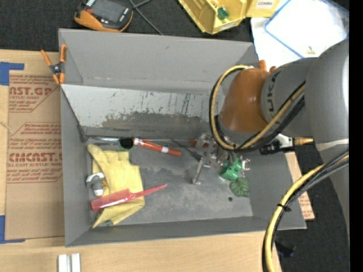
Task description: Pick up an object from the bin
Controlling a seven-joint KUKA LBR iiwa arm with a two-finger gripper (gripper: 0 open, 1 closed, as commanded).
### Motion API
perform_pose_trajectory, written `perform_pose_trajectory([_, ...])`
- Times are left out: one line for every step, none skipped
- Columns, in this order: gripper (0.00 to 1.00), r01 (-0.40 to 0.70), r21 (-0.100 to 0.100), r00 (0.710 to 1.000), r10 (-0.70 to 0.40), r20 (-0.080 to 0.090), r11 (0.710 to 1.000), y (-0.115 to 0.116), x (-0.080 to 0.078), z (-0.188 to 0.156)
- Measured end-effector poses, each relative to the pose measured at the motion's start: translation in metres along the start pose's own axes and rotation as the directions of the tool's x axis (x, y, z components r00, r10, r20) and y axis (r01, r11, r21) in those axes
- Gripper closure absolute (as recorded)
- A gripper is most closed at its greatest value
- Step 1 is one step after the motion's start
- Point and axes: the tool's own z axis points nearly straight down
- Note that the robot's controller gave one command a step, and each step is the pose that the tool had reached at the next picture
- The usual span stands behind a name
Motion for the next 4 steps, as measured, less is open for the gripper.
perform_pose_trajectory([1.00,0.149,0.003,0.989,-0.149,-0.011,0.989,0.000,-0.003,-0.003])
perform_pose_trajectory([1.00,0.149,0.003,0.989,-0.149,-0.011,0.989,0.000,-0.003,-0.003])
perform_pose_trajectory([1.00,0.149,0.003,0.989,-0.149,-0.010,0.989,0.000,-0.003,-0.009])
perform_pose_trajectory([1.00,0.149,0.003,0.989,-0.149,-0.014,0.989,0.000,-0.001,-0.023])
